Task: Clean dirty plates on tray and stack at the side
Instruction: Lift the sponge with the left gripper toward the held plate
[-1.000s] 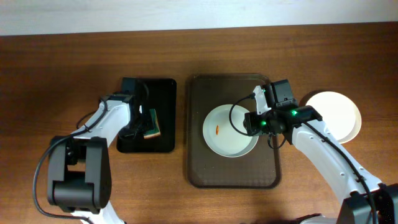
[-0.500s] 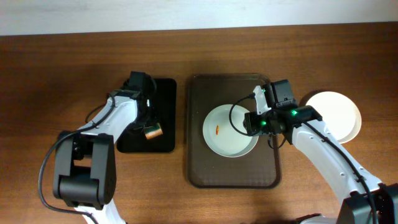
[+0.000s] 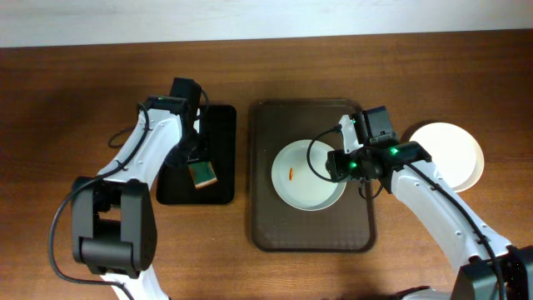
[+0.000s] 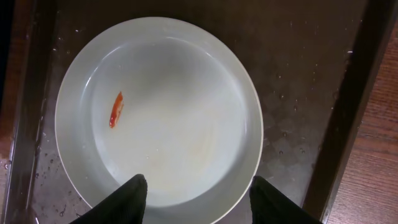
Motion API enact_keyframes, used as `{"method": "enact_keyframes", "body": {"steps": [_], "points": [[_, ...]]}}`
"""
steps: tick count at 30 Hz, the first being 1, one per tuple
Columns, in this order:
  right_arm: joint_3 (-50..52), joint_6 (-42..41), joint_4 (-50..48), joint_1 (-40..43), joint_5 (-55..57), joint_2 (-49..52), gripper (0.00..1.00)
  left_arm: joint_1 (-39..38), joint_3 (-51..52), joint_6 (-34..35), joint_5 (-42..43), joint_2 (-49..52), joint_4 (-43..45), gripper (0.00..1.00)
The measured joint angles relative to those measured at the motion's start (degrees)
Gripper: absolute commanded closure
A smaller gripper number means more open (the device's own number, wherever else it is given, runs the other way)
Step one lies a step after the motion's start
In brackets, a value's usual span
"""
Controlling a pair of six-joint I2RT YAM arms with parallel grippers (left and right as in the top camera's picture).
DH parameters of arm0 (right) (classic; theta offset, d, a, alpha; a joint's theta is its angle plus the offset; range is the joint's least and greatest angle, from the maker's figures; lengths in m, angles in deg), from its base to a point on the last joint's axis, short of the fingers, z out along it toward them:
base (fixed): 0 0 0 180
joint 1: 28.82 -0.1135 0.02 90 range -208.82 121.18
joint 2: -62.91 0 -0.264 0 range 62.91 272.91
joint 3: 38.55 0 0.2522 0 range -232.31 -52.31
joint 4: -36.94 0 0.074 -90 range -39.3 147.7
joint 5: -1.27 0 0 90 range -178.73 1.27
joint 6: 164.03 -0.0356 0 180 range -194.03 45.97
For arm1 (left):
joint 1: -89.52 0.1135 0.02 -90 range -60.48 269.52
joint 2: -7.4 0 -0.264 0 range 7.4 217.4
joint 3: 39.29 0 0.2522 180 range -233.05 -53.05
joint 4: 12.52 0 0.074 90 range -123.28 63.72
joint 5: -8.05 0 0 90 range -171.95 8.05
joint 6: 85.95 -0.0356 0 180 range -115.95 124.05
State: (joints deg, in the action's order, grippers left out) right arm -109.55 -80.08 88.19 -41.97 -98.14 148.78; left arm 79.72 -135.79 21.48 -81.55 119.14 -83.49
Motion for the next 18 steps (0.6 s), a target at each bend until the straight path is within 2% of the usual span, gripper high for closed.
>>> {"method": "enact_keyframes", "body": {"steps": [1,2,3,4,8,11,13,14,16,18], "points": [[0.0,0.0,0.0,0.0,0.0,0.0,0.45,0.0,1.0,1.7,-0.5,0.0,0.7,0.44],[0.0,0.0,0.0,0.0,0.0,0.0,0.45,0.0,3.1,3.7,-1.3,0.0,2.7,0.53],[0.0,0.0,0.0,0.0,0.0,0.0,0.45,0.0,5.7,5.3,-1.6,-0.1,5.9,0.93],[0.0,0.0,0.0,0.0,0.0,0.0,0.45,0.0,9.5,6.5,-1.6,-0.3,11.0,1.00],[0.0,0.0,0.0,0.0,0.0,0.0,0.45,-0.1,12.9,6.8,-1.5,-1.0,14.4,1.00],[0.0,0.0,0.0,0.0,0.0,0.0,0.45,-0.1,11.9,0.2,-1.7,-1.1,11.5,1.00],[0.0,0.0,0.0,0.0,0.0,0.0,0.45,-0.1,10.2,-3.1,-2.0,-1.6,8.5,0.73],[0.0,-0.1,0.0,0.0,0.0,0.0,0.45,-0.1,8.8,-4.2,-2.2,-2.2,8.1,0.50],[0.0,0.0,0.0,0.0,0.0,0.0,0.45,-0.1,7.0,-6.2,-2.4,-4.4,8.5,0.40],[0.0,0.0,0.0,0.0,0.0,0.0,0.45,-0.1,6.4,-7.4,-2.6,-5.9,8.6,0.39]]}}
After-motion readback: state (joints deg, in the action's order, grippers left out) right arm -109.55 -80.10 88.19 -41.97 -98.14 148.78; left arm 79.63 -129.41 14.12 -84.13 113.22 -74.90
